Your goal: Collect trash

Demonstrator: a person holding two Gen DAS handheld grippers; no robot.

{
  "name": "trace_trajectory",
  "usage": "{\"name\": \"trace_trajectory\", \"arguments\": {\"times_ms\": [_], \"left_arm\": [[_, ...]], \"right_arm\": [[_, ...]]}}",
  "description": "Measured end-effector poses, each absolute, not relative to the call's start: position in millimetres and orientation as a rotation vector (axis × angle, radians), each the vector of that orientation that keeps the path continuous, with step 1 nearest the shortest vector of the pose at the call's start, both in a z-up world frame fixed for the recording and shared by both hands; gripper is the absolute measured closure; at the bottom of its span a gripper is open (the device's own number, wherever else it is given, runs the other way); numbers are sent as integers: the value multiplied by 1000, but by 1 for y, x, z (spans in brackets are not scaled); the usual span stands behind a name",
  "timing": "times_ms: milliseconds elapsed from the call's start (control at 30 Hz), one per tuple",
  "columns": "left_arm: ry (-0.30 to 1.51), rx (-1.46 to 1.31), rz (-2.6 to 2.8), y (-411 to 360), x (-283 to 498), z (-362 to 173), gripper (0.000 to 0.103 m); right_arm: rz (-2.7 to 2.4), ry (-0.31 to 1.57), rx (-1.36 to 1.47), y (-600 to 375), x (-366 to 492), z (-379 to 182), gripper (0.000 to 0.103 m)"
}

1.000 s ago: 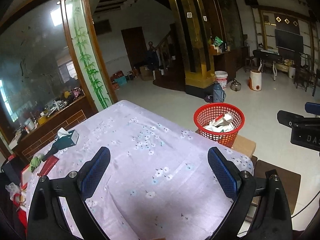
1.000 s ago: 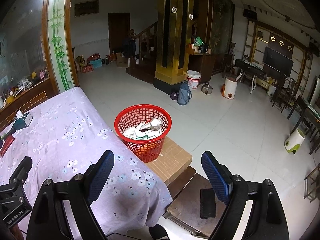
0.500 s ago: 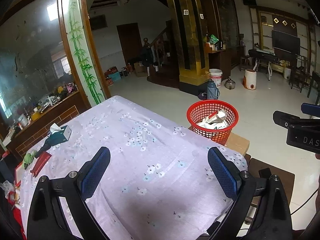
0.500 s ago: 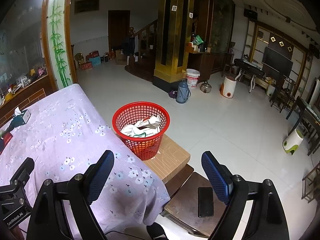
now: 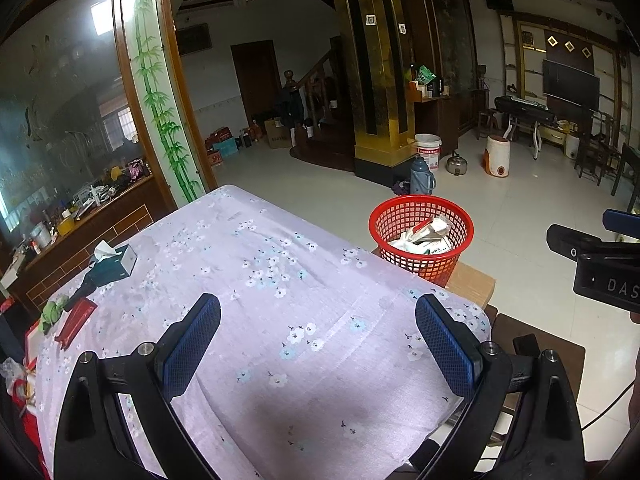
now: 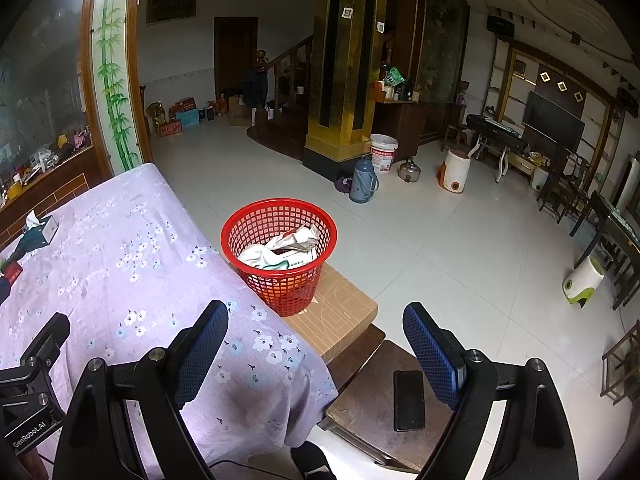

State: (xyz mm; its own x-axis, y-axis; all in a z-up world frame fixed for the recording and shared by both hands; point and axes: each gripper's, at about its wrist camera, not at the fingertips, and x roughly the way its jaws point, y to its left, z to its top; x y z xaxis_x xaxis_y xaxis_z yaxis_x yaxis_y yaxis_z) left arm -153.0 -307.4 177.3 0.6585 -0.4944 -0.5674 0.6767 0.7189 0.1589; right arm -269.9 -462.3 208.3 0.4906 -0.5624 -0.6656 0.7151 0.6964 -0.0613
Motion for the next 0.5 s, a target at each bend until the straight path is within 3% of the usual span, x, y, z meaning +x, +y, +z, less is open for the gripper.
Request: {"name": "trace_trajectory", "arguments": {"times_ms": [500], "left_arm": [[524,377,-681,-307,-152,176,6]], "right_arm": [[-783,720,239,-461,-268,206,11]]}}
